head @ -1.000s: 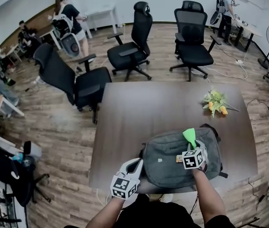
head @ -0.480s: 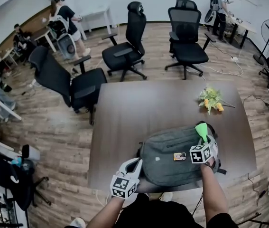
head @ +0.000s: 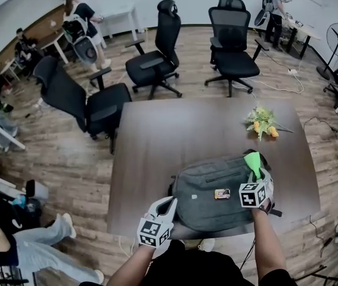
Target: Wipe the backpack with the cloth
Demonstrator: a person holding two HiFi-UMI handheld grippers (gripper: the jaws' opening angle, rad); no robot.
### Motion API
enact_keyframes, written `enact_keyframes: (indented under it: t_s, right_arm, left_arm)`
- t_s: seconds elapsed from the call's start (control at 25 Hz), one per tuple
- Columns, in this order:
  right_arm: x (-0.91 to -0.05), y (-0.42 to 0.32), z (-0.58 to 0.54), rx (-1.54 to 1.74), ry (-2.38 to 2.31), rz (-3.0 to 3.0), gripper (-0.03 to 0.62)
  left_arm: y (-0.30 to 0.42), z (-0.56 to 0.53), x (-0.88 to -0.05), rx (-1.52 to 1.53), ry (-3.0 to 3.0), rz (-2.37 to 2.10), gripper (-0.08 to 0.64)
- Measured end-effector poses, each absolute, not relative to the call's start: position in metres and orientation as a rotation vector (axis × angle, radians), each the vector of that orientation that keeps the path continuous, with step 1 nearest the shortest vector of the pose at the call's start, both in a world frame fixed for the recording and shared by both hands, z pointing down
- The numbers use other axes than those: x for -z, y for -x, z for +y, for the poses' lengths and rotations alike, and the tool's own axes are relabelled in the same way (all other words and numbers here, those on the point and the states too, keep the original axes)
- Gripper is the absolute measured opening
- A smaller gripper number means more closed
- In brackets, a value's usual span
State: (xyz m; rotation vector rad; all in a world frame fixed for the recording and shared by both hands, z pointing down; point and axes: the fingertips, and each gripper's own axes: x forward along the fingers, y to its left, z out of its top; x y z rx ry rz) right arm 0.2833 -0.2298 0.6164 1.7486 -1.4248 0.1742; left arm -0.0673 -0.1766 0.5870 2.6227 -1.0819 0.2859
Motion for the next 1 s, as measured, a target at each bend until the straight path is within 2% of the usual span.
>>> enact_keyframes:
  t_s: [0.24, 0.64, 1.0]
  right_arm:
    - [-0.612, -0.224, -0.221, -0.251, -1.73, -1.62, 0.098]
    - [-0.656, -0.081, -0.186, -0.633, -1.557, -1.978, 0.098]
    - [-0.672, 0.011, -0.182, -0.756, -1.381, -2.136, 0.098]
  left_arm:
    - [0.071, -0.177, -0.593, -0.302, -2.603, -1.127, 0.02]
    - [0.083, -0.174, -0.601, -0.333, -2.559, -1.186, 0.02]
    - [0.108, -0.165, -0.615, -0.377, -2.482, -1.252, 0.02]
